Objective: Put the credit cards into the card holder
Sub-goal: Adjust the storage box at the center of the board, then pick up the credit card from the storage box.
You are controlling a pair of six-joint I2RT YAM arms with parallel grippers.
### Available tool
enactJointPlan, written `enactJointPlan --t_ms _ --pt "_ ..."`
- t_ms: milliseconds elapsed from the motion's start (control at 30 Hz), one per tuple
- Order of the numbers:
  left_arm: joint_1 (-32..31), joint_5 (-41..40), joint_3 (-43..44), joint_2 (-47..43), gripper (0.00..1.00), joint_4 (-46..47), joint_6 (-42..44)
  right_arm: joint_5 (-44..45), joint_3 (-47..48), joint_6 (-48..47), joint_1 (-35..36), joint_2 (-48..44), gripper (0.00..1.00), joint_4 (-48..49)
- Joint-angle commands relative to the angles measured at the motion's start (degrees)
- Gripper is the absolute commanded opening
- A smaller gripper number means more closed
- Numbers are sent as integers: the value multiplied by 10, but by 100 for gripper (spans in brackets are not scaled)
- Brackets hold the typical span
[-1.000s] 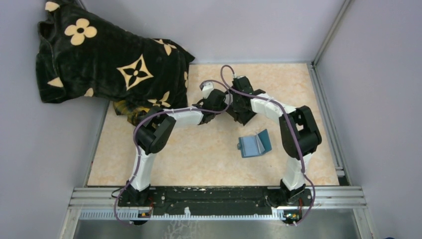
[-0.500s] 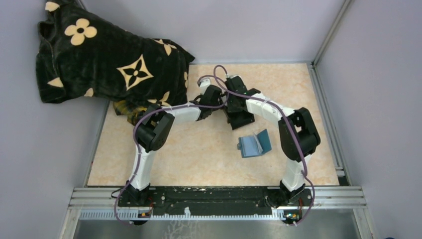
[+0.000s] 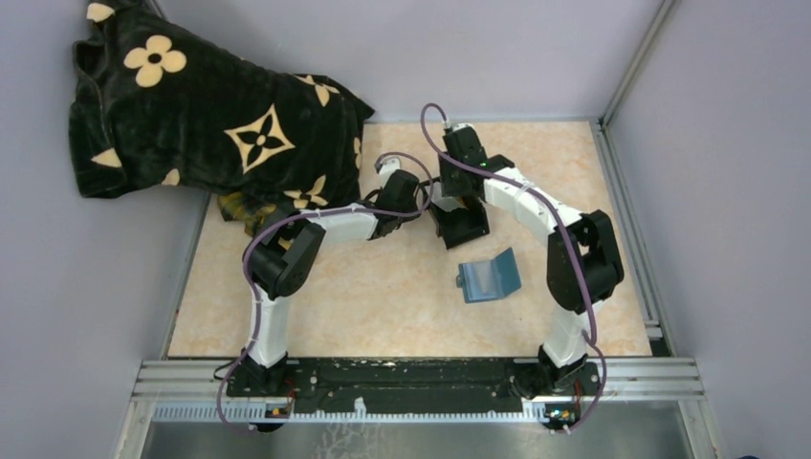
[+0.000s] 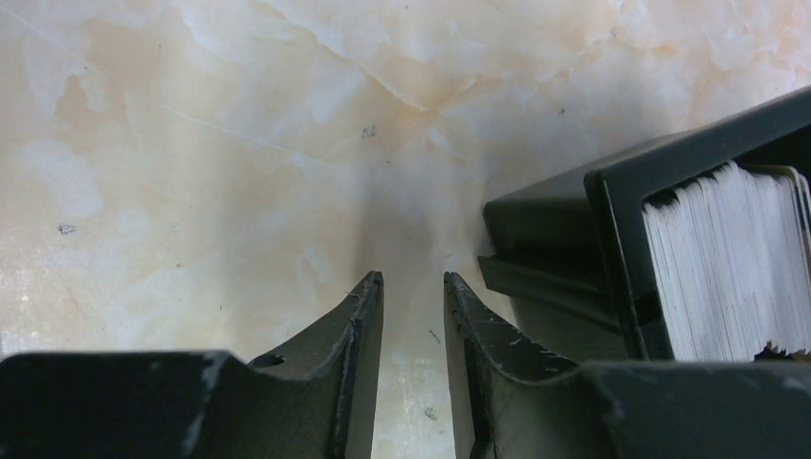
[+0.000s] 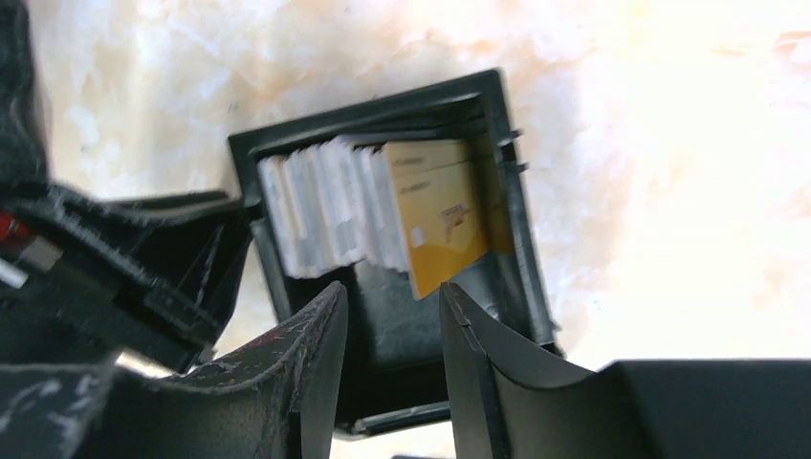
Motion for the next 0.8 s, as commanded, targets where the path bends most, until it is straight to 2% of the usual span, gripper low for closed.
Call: enactJointPlan --t_ms 0,400,767 --pt "1 26 -21 -27 36 11 3 -4 43 -12 -27 10 41 19" --pt "-6 47 -27 -27 36 22 -1 -102 51 -12 -64 58 42 45" --pt "-8 72 -25 -22 36 33 -6 -148 21 6 -77 68 43 53"
